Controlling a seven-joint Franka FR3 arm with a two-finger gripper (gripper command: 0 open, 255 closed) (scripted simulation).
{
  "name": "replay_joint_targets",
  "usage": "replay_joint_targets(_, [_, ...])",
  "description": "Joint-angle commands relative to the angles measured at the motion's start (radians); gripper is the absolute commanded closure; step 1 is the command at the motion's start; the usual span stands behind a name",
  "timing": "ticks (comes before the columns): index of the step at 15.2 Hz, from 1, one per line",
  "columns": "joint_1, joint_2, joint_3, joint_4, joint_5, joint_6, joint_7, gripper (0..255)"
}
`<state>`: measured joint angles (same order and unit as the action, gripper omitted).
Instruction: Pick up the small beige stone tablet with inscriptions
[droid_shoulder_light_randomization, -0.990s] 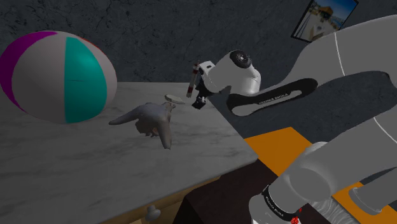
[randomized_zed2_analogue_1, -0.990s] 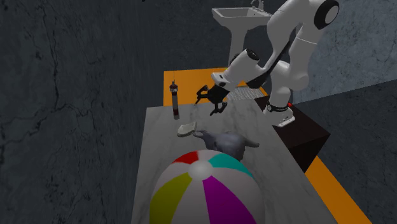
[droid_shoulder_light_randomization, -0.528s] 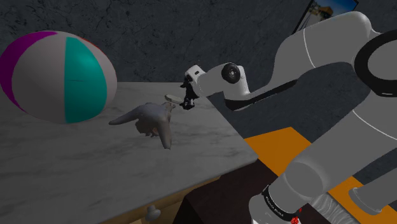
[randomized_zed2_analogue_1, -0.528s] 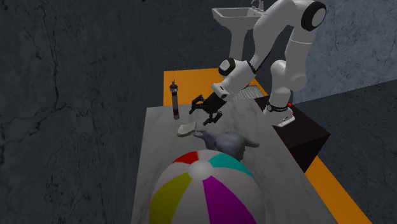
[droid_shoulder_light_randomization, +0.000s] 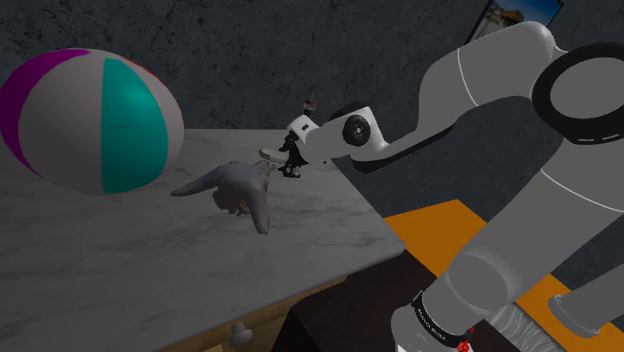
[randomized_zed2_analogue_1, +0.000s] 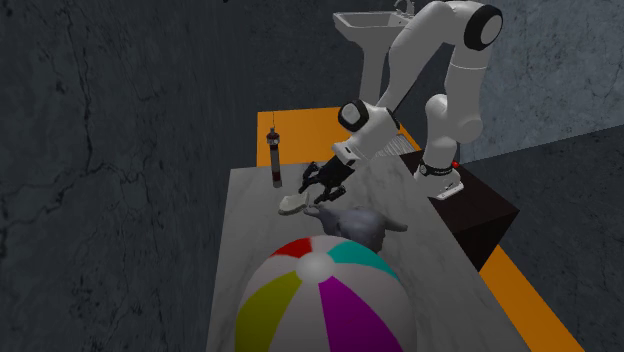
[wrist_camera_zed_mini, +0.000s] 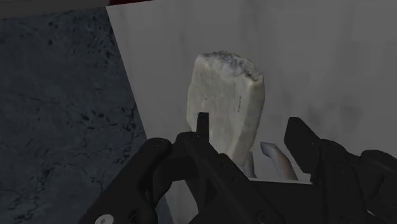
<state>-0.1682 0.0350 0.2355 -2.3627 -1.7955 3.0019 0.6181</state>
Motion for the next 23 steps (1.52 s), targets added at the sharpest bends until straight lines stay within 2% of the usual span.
replay_joint_targets(1, [0.000, 0.003, 0.001, 0.002, -0.008, -0.001, 0.008, 255])
replay_joint_targets(9, [0.000, 0.002, 0.000, 0.001, -0.009, -0.001, 0.009, 255])
replay_joint_targets(18, [-0.001, -0.110, -0.008, -0.059, 0.380, 0.027, -0.373, 255])
replay_joint_targets(23, [0.030, -0.171, -0.028, -0.091, 0.625, 0.020, -0.605, 255])
